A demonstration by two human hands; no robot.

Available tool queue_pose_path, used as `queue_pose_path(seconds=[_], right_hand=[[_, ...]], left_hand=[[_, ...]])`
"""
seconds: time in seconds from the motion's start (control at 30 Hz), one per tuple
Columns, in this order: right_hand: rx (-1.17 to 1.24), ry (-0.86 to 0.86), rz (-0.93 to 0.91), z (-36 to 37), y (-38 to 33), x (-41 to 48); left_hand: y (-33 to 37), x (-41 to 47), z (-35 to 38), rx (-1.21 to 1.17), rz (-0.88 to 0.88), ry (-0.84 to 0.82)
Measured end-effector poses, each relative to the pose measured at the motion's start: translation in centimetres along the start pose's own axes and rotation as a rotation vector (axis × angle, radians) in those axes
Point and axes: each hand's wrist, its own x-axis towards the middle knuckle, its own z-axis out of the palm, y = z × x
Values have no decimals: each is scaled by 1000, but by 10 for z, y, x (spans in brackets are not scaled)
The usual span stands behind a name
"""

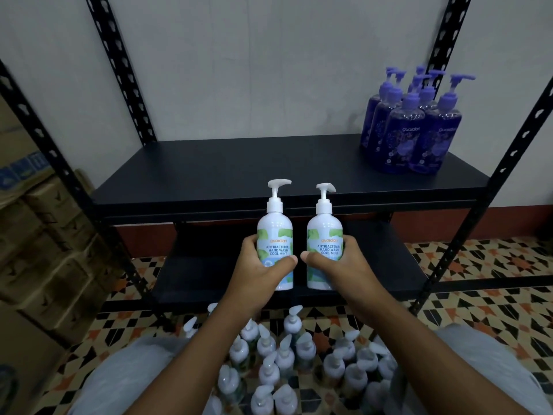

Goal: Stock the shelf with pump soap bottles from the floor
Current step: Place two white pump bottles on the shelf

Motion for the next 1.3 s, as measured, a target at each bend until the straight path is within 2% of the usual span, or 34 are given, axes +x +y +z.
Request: queue_pose_path(seconds=[0.2,0.33,0.6,0.77,0.97,1.1,1.3], right_hand=[[-13,-16,-95,-1,-41,40],[-48,45,-220,-8,-79,85],[-121,141,-355,-32,-100,183],[-246,142,-351,-40,-78,221],[-349,113,-328,-44,-65,227],[-512,201,-274,-45,-61,227],[-524,256,-233,-38,-72,247]], left_hand=[[35,45,-6,-95,109,40],[66,89,3,-178,158,53],[93,174,27,-387,123,-5],[80,201,39,-488,7,7],[70,213,39,-457,-3,18],[67,215,40,-445,-9,24],[70,218,42,-468,-63,28]])
